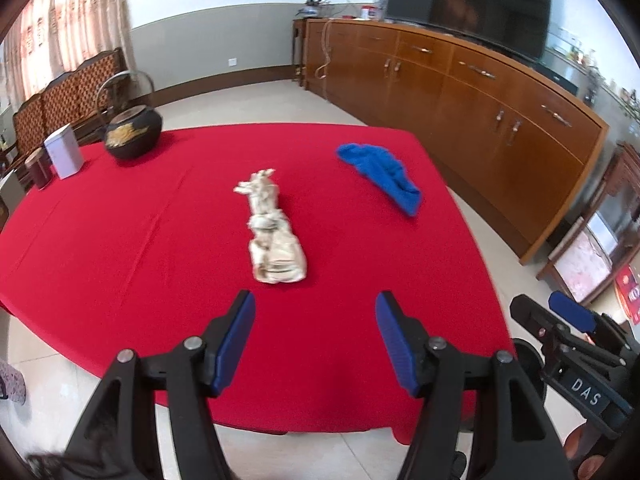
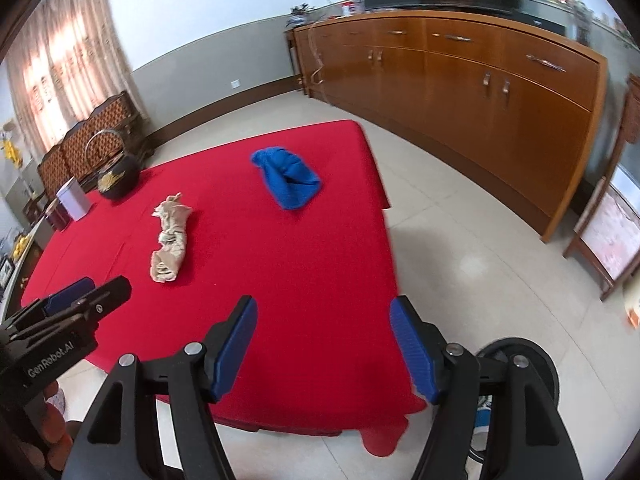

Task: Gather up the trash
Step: 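Move both tools back toward the beige cloth and blue towel on the table, then grasp the beige cloth with the left tool while the right tool grasps the blue towel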

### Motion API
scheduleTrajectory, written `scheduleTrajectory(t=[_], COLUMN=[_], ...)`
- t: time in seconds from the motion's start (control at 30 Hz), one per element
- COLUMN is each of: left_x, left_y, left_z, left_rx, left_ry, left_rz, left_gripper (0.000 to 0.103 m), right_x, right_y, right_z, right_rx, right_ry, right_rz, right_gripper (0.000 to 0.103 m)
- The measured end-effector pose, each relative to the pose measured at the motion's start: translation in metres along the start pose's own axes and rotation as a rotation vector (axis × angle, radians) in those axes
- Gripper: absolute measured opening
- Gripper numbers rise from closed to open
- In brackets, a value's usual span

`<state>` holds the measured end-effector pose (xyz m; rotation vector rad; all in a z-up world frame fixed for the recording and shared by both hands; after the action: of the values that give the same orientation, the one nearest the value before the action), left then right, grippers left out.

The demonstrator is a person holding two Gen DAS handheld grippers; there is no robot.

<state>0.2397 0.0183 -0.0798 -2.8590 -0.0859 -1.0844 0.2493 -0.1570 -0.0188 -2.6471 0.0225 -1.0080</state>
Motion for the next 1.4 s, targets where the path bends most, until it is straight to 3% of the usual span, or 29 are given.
scheduleTrajectory(t=[0.33, 0.87, 1.27, 1.37, 1.4], left_x=[0.011, 0.033, 0.053, 0.059, 0.061], left_y=[-0.019, -0.016, -0.019, -0.023, -0.025], left_z=[0.043, 0.111, 0.147, 0.153, 0.154], left_rx=[0.034, 0.007, -0.017, -0.03, -0.037], left_ry=[-0.046, -0.133, -0.139, -0.134, -0.134], left_rz=[-0.035, -0.085, -0.11, -0.129, -0.138], left_gripper=[0.064, 0.064, 0.064, 0.062, 0.058], right_x=[0.022, 0.052, 0.103, 0.116, 0.12], right_y=[-0.022, -0.019, -0.012, -0.008, -0.007], right_z=[0.051, 0.129, 0.195, 0.21, 0.215], right_rx=[0.023, 0.043, 0.031, 0.022, 0.018], right_ry=[-0.044, -0.091, -0.108, -0.106, -0.105], right_rz=[-0.043, -0.049, -0.057, -0.055, -0.055], right_gripper=[0.071, 0.071, 0.073, 0.074, 0.075])
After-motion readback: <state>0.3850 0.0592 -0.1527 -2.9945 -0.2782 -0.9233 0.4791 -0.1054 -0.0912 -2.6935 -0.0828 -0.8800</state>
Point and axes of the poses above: each gripper's, at about its wrist camera, not at the fingertips, and z roughly the way its jaws point, y to its right, x to its top, the point moved 2 cm from there along z, roughly the way its jaws point, and after that the axes turned 10 degrees about x, right-handed, at the moved point
